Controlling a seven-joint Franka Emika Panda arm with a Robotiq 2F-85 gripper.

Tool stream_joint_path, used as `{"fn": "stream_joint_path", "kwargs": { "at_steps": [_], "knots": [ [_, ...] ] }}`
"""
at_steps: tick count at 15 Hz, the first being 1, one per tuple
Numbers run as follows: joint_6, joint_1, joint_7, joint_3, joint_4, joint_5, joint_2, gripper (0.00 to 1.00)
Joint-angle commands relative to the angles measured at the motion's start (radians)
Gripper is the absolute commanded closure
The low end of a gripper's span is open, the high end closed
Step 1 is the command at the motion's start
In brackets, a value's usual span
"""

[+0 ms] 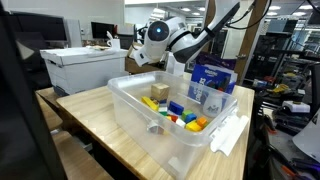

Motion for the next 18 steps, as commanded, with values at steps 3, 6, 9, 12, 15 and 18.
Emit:
{"fn": "stream_joint_path", "kwargs": {
  "at_steps": [3,6,9,12,15,18],
  "knots": [
    [-0.135,0.015,0.108,0.022,-0.056,-0.13,-0.054,0.0],
    [-0.253,0.028,0.092,0.04,-0.049,-0.135,-0.048,0.0],
    [-0.414,0.05,0.041,0.059,-0.015,-0.1,-0.02,0.0],
    [-0.563,0.071,0.022,0.08,0.01,-0.089,0.003,0.0],
    [-0.66,0.087,0.01,0.099,0.012,-0.109,0.013,0.0],
    [-0.716,0.094,-0.007,0.118,0.011,-0.111,0.016,0.0]
  ]
}}
